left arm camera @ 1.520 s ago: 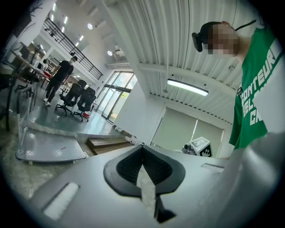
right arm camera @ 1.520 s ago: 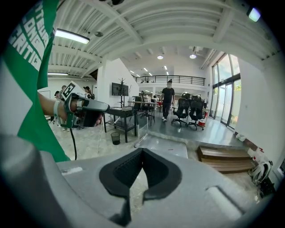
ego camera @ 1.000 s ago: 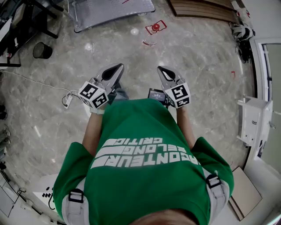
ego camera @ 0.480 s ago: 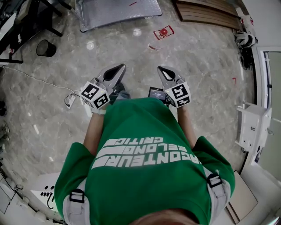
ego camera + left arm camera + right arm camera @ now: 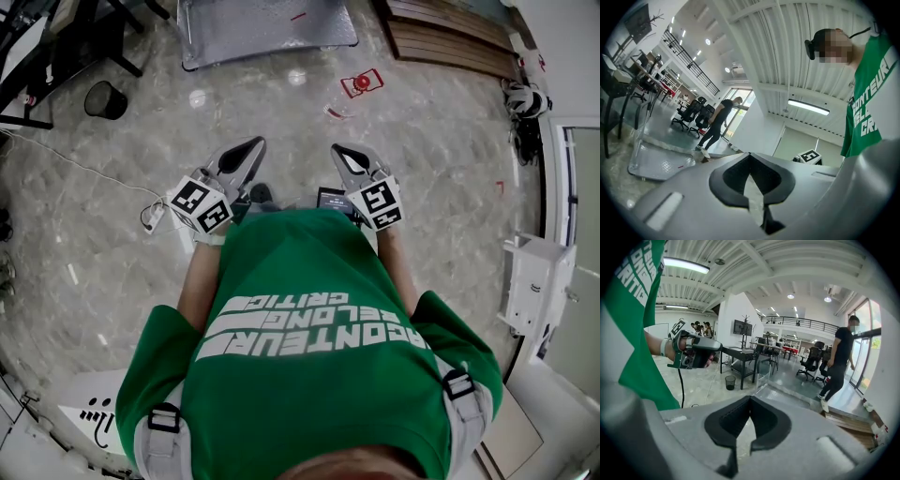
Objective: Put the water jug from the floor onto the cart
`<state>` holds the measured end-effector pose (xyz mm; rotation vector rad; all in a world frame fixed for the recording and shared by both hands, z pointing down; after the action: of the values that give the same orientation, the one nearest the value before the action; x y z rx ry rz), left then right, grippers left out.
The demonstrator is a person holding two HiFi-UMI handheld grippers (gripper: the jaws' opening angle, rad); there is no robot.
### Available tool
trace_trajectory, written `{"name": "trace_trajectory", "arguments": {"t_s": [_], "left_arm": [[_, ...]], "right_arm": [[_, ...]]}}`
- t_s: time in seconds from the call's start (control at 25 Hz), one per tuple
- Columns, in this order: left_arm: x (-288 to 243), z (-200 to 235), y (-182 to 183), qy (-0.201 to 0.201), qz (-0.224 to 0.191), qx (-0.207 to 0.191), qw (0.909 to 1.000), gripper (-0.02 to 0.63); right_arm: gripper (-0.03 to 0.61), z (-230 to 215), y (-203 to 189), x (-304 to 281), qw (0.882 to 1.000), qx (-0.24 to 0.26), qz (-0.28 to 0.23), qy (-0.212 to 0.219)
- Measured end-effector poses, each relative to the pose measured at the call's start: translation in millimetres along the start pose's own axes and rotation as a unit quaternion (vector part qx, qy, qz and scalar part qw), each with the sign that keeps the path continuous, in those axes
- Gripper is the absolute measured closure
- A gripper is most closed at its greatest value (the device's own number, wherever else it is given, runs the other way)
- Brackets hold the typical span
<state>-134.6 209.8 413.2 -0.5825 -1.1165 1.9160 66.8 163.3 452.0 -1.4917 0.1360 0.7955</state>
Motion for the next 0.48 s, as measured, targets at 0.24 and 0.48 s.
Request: {"name": "trace_trajectory", "arguments": {"t_s": [0.24,0.48], "left_arm": [[-6,8,6,-0.01,0.004,0.002,0.9999,0.598],[-12,15,4,-0.017,0.016,0.008,0.9997,0.598]], "right_arm": [[0.586,-9,5,-3,1.0,-0.002,0.004,-0.012],[0.586,-20,-1,-6,0.999,-0.016,0.014,-0.024]]}}
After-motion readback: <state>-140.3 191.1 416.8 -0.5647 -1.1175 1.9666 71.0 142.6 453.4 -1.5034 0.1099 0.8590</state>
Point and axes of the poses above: the fingertips, and each gripper's own axes: x backward along the fingers, z to its left, y out of its top, the point moved 5 cm from there along x, backward along the fingers, and after that the axes turned 4 degrees about y, right-handed, at the moved point
